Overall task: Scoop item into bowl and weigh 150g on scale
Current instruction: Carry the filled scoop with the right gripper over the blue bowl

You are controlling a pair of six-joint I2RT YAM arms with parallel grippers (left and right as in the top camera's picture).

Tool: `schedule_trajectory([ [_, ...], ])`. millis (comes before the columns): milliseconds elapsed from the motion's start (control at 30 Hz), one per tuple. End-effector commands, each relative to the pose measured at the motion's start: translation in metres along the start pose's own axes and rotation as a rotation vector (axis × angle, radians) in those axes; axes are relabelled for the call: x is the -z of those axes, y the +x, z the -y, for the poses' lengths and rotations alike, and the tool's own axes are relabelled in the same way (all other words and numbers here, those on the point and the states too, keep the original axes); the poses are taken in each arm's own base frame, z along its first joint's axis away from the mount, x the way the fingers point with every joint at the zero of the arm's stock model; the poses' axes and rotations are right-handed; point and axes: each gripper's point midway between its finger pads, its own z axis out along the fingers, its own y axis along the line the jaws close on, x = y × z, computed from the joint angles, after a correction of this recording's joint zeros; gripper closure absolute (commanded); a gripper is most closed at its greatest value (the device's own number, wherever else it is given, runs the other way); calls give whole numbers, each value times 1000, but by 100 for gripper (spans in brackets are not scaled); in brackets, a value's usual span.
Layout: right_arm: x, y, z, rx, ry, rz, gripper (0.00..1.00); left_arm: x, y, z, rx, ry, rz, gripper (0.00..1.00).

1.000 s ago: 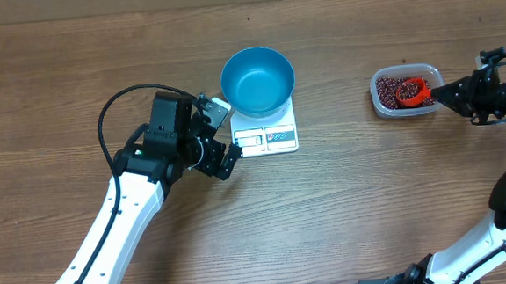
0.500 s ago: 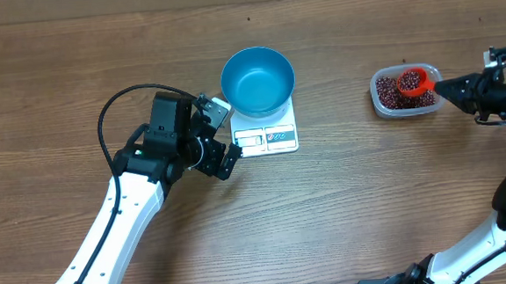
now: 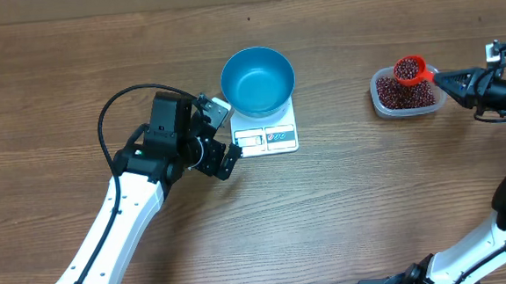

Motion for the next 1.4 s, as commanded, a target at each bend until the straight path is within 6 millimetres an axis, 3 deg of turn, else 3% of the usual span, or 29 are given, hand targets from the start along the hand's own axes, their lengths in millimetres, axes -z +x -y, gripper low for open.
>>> schedule_trajectory([
  [0, -19, 6, -15, 19, -75, -33, 96, -2, 2, -1, 12, 1, -8, 0],
  [400, -97, 35, -57, 40, -123, -220, 96, -2, 2, -1, 12, 1, -8, 0],
  [967, -178, 50, -142, 185, -203, -337, 96, -2, 2, -1, 12, 1, -8, 0],
  [1100, -202, 63, -151, 248, -176, -358, 96, -2, 2, -1, 12, 1, -8, 0],
  [1367, -232, 83, -147, 314, -49, -378, 96, -2, 2, -1, 12, 1, -8, 1],
])
